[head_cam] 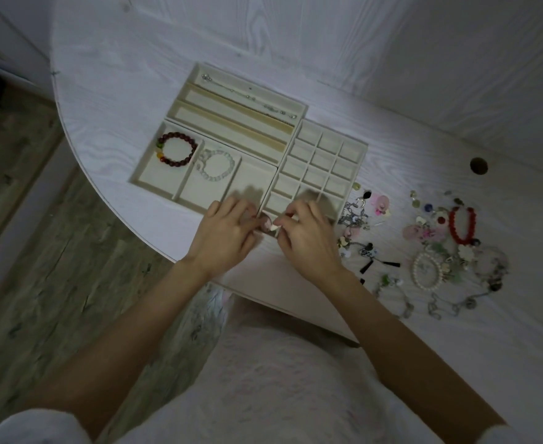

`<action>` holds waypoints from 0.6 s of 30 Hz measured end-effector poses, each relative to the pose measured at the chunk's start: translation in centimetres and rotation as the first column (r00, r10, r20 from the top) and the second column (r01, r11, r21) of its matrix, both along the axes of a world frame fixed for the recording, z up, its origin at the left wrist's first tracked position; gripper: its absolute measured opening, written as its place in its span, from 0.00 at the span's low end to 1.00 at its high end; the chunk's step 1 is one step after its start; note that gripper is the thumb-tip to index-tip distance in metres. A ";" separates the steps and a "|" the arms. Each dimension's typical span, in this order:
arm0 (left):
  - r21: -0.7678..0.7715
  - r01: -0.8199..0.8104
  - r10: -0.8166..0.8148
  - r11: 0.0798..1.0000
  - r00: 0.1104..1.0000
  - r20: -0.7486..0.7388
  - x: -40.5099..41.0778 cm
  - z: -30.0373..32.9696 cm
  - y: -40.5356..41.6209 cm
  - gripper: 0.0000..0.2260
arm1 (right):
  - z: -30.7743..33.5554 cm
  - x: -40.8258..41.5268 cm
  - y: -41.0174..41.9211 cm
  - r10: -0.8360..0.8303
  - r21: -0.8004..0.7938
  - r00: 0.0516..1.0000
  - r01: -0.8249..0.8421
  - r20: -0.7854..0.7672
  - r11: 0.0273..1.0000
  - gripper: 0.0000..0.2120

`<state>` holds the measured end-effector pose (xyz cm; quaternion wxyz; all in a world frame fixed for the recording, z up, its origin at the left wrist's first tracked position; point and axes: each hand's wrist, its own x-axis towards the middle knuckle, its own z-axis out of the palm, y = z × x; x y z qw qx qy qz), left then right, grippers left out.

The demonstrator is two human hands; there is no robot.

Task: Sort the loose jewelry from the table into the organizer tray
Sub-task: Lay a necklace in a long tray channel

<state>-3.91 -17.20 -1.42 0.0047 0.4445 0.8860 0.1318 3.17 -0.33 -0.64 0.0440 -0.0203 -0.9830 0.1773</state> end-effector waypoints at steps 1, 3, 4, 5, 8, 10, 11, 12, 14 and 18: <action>-0.023 -0.008 0.008 1.000 1.000 -0.005 0.3 0.0 0.1 0.16 | 0.0 -0.1 -0.1 0.013 0.032 1.000 -0.014 0.007 0.999 0.08; -0.049 -0.026 0.025 0.998 0.999 -0.023 0.6 0.0 0.5 0.17 | -0.1 -0.6 -0.4 0.008 0.078 1.000 -0.009 0.019 0.997 0.10; -0.061 -0.029 0.027 0.998 0.999 -0.031 0.7 0.0 0.6 0.17 | -0.1 -0.8 -0.6 -0.005 0.088 1.000 0.003 0.021 0.996 0.10; -0.075 -0.027 0.025 0.997 0.999 -0.033 0.6 0.0 0.7 0.17 | -0.1 -1.1 -0.7 -0.018 0.083 0.999 0.016 0.033 0.996 0.09; -0.115 -0.020 0.019 0.993 1.000 -0.009 0.0 0.0 0.5 0.18 | -0.2 -1.4 -0.8 -0.041 -0.030 0.991 0.045 0.131 0.999 0.08; -0.143 -0.023 0.025 0.990 1.000 0.018 -0.4 -0.2 0.2 0.18 | -0.4 -1.3 -0.6 -0.044 -0.098 0.986 0.060 0.158 0.993 0.08; -0.150 -0.024 0.028 0.988 0.999 0.026 -0.5 -0.2 0.1 0.18 | -0.5 -1.1 -0.5 -0.043 -0.113 0.987 0.060 0.152 0.992 0.08; -0.148 -0.024 0.029 0.989 0.999 0.031 -0.5 -0.2 0.0 0.18 | -0.5 -1.0 -0.3 -0.042 -0.121 0.989 0.060 0.144 0.991 0.08; -0.127 -0.024 0.028 0.992 0.999 0.035 -0.3 0.0 0.0 0.18 | -0.5 -0.8 -0.2 -0.040 -0.125 0.989 0.057 0.140 0.991 0.08; -0.124 -0.016 0.017 0.992 1.000 0.010 0.4 0.2 0.0 0.17 | -0.6 -0.7 -0.4 -0.027 -0.118 0.987 0.046 0.159 0.992 0.10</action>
